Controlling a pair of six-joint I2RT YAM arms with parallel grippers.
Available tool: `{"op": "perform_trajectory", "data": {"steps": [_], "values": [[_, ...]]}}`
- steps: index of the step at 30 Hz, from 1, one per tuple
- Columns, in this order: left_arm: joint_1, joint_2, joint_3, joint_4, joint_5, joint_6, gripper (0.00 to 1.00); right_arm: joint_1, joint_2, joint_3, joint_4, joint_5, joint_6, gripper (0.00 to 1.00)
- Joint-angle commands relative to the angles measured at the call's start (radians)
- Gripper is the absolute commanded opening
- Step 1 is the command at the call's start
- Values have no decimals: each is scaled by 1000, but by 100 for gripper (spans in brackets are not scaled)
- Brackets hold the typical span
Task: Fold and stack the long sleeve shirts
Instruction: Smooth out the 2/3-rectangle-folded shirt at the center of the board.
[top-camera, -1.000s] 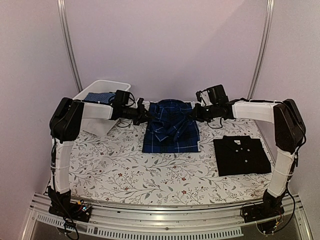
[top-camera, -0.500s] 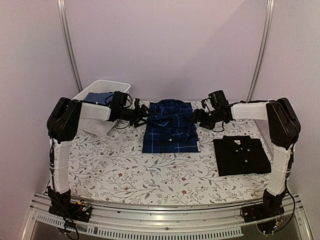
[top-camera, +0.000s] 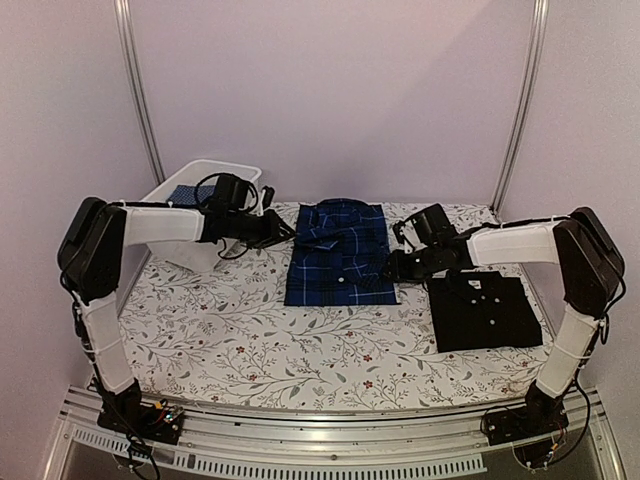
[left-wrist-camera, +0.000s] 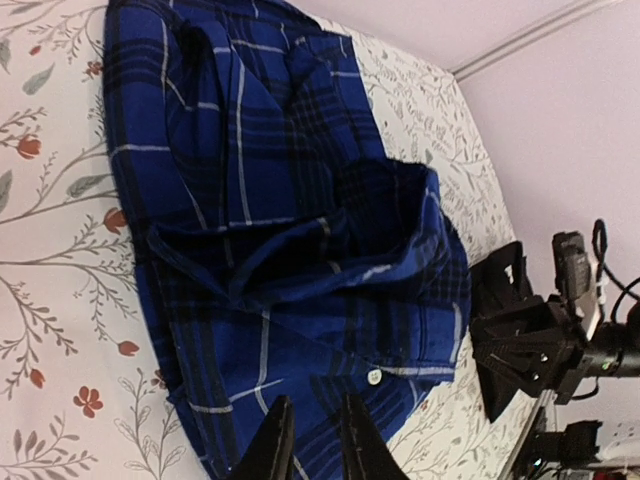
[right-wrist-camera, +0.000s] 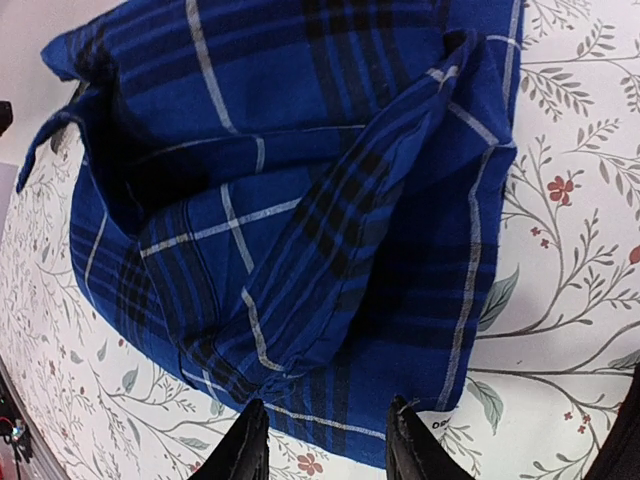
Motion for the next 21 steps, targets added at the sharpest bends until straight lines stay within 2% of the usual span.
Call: {"op": "perform_trajectory", "data": {"steps": [1,4,11,17,21], "values": [[-85,44,-13,-62,-53,40,14,28,0,-15,31,18,-49,42],[-116,101,36,-62,-51,36,10,47,17,-1,41,25,-56,46],[-137,285,268,-118,-72,39,10,49,85,48,45,11,-43,48],[-120,442,543,-206,-155,47,13,47,116,126,46,-5,-4,18],[-105,522,641,-243,-177,36,13,40,145,218,33,-26,17,5]]}}
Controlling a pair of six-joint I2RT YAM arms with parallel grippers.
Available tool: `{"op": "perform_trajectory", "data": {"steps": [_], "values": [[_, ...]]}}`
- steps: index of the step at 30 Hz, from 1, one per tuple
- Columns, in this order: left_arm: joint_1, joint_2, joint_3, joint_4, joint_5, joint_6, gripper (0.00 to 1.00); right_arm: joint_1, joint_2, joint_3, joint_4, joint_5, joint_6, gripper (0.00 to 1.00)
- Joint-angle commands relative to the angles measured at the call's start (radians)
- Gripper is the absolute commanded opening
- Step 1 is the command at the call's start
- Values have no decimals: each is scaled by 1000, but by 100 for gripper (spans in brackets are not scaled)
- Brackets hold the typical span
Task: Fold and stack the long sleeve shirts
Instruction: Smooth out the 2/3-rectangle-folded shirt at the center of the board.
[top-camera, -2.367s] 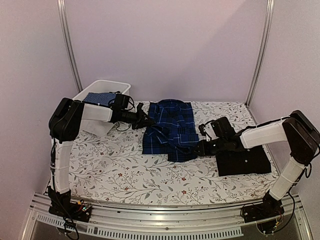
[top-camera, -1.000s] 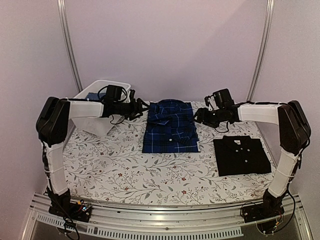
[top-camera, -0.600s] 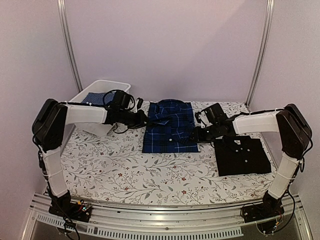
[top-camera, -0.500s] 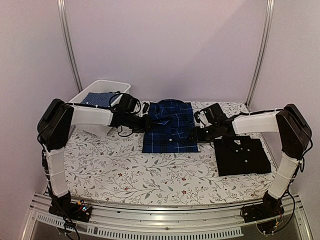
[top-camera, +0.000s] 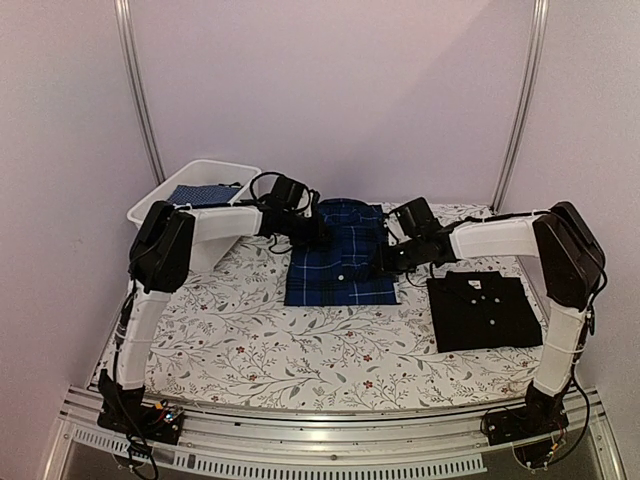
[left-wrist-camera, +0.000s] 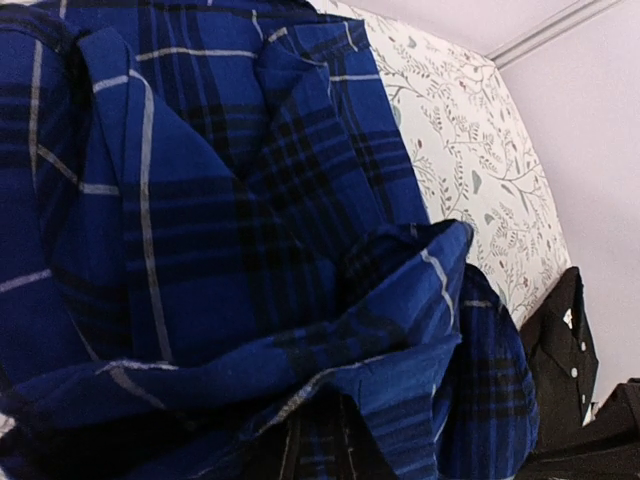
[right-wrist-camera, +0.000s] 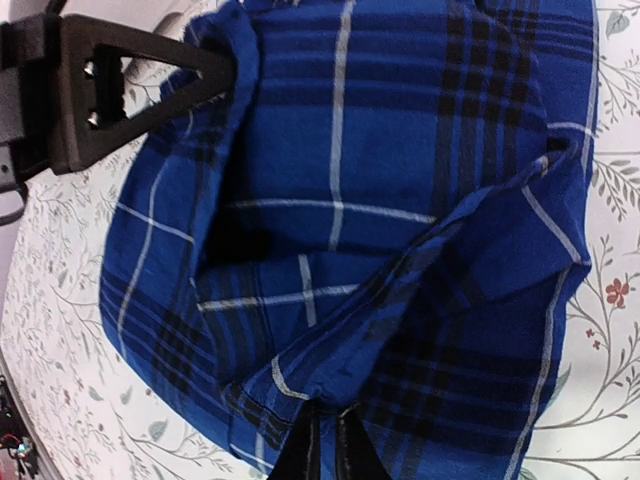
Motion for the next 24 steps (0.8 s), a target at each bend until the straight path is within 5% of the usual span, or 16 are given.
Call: {"op": "perform_trajectory", "data": {"steps": [1,14,20,24], "values": [[25,78,100,-77,-44,2,13,-6,37,121,4,-20,37,3],[27,-62,8,-47,-44,18,22,-87,321,512,-94,-29,96,0],[27,-165,-128,-3,-40,27,24,-91,222,412,-106,10,28,41],[23,-197,-178,17,-27,21,24,-91,86,226,-80,24,19,56]]}}
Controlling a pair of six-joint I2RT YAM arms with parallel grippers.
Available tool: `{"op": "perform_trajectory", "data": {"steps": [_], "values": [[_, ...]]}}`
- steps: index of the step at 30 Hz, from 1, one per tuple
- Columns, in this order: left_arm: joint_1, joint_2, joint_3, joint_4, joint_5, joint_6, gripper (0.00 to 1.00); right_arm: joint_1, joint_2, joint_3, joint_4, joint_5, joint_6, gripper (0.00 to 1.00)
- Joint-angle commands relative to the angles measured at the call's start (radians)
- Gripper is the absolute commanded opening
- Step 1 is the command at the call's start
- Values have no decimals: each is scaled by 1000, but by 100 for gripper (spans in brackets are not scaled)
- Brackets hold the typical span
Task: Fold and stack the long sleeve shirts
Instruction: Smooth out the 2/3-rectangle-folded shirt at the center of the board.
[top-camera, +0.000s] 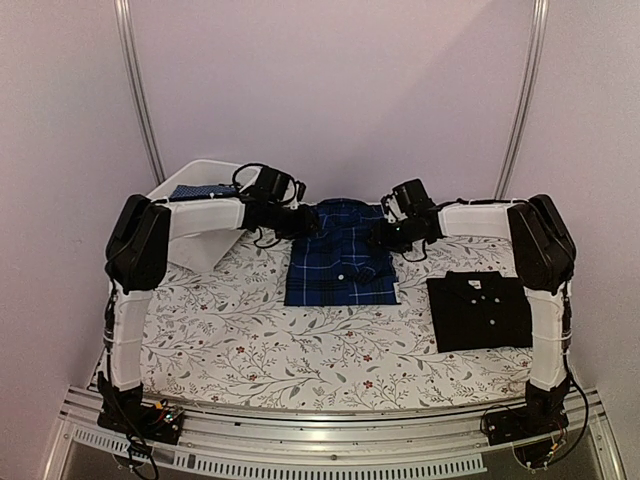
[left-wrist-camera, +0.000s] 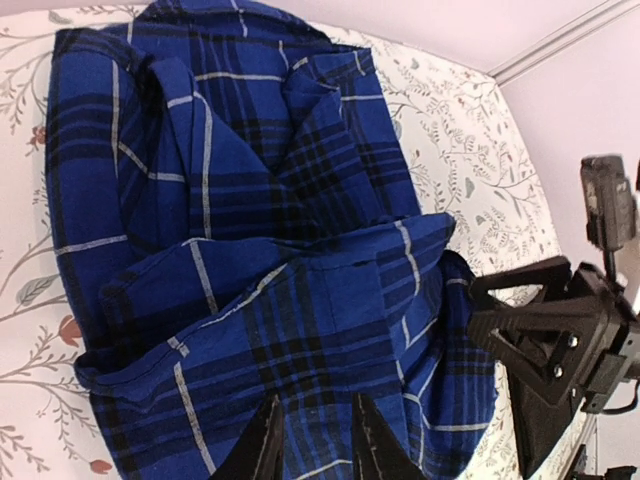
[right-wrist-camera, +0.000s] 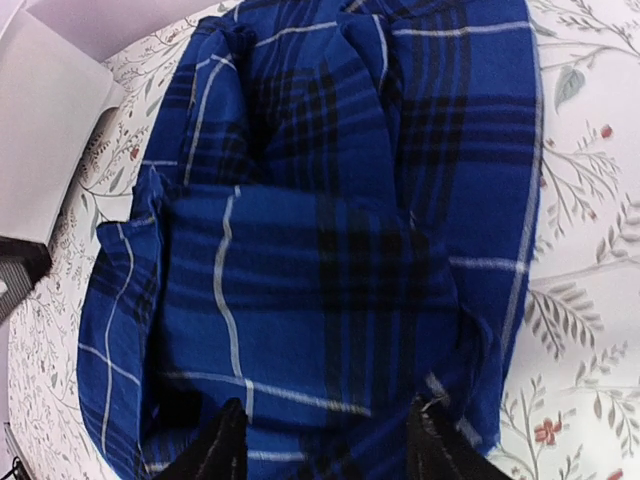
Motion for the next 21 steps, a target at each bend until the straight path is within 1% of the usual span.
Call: {"op": "perform_trajectory", "data": {"steps": [1,4,7,10,14,21], "values": [[-3,-53,-62,47,7,16,24,5,-187,-174,18,9,-21,59],[-5,-78,-99,53,3,19,24,15,-272,-294,46,-29,-2,63],[-5,-108,-136,64,3,17,24,39,-315,-384,75,-56,25,63],[-5,-145,-181,80,5,11,24,46,-332,-458,159,-143,80,63],[-5,-184,-227,90,6,3,24,46,-301,-485,262,-227,147,63],[-4,-228,-282,98,-2,4,24,46,-233,-472,322,-249,195,57]]}}
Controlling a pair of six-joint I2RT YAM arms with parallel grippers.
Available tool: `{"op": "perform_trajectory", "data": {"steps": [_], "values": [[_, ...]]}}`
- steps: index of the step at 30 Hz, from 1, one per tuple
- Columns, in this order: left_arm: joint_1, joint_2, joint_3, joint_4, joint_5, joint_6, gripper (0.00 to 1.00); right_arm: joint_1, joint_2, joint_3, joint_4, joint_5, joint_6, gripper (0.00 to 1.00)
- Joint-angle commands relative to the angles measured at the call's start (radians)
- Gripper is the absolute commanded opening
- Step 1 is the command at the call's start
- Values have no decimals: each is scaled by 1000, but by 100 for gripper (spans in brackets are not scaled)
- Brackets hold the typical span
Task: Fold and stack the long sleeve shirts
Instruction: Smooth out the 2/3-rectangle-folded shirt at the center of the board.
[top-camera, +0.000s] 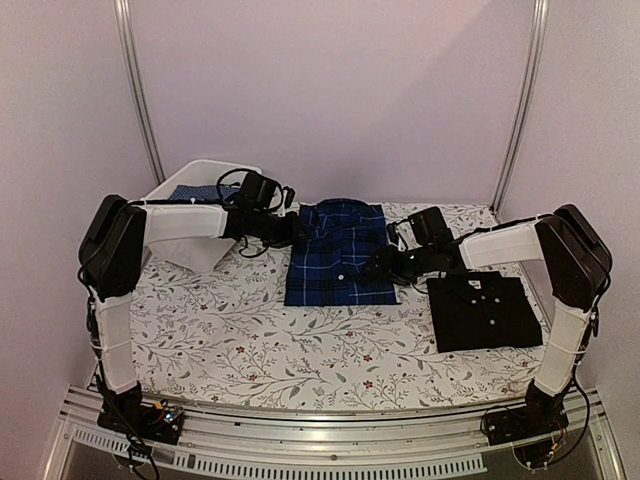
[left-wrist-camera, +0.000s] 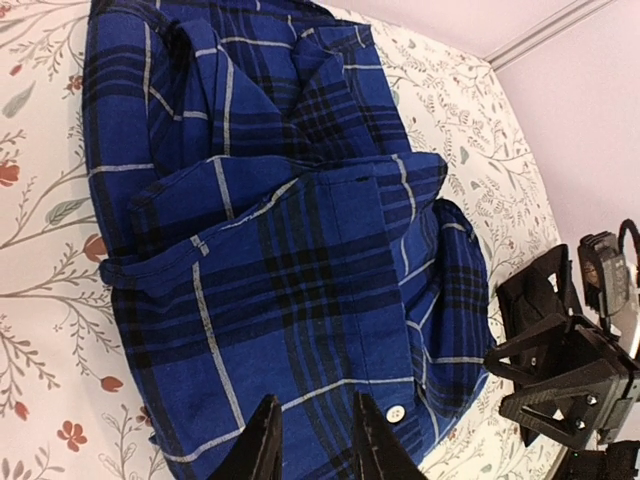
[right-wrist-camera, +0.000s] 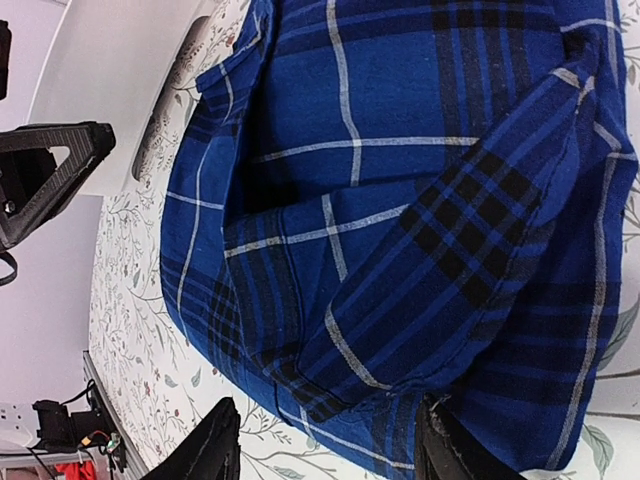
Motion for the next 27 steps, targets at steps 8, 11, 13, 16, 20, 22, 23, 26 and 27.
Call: {"op": "perform_trajectory", "data": {"steps": [8,11,13,16,20,22,23,26,27], "values": [[2,-55,-38,32,2,4,24,0,71,17,93,-23,77,43],[2,-55,-39,34,5,2,24,-2,73,44,93,-19,83,33],[1,-59,-43,35,5,1,24,-3,81,71,93,-15,86,24],[2,-67,-54,37,5,1,24,-8,105,123,82,-15,91,12],[1,-83,-74,41,8,-1,24,-27,149,203,68,-18,98,4],[1,-91,-81,39,12,-1,24,-36,175,265,60,-16,100,4],[0,-95,-86,40,13,-1,24,-39,201,293,52,-16,101,3],[-3,-107,-101,37,24,-2,23,-47,256,388,26,-3,97,2],[-5,-112,-107,36,29,-4,23,-49,287,420,16,1,95,2]]}}
